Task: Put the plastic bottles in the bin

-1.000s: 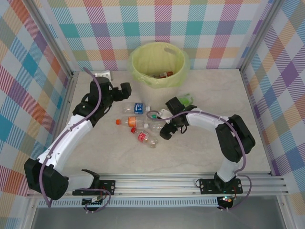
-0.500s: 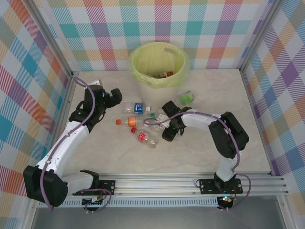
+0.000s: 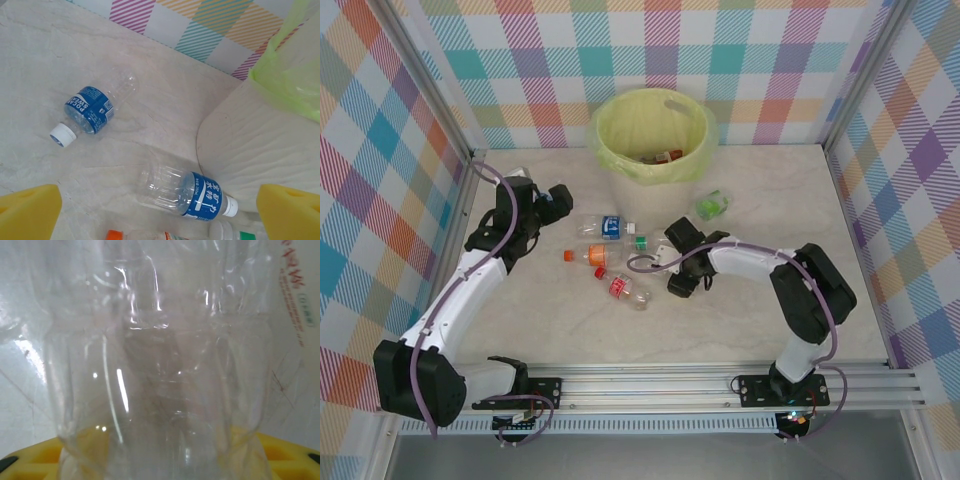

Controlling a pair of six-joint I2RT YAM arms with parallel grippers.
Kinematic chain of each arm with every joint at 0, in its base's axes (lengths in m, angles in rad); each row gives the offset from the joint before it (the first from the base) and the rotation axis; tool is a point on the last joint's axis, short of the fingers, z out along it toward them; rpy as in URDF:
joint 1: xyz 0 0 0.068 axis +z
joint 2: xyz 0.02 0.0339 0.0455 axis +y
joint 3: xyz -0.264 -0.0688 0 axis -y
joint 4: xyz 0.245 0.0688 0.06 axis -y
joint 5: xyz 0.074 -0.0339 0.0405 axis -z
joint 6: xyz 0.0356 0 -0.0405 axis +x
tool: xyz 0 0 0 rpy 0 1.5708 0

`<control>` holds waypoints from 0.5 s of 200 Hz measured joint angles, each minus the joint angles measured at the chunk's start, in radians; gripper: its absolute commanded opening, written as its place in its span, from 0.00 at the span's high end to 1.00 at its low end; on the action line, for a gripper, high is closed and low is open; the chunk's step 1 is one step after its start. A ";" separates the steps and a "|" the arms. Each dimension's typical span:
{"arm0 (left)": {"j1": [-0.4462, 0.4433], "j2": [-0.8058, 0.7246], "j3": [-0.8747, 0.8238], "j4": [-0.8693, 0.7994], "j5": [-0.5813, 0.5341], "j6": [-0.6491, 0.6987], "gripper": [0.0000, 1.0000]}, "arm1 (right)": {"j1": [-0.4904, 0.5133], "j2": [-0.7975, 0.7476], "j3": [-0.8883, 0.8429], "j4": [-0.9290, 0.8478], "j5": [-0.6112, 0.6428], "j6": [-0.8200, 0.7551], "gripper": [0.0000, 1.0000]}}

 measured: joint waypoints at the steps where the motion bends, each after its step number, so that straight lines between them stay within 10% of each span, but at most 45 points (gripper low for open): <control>1: 0.000 0.000 0.000 0.000 0.000 0.000 0.00 | 0.000 -0.002 -0.001 0.000 0.000 0.000 0.45; 100: 0.039 0.008 -0.027 0.052 0.000 -0.052 0.00 | 0.000 -0.281 -0.043 0.069 -0.130 0.031 0.49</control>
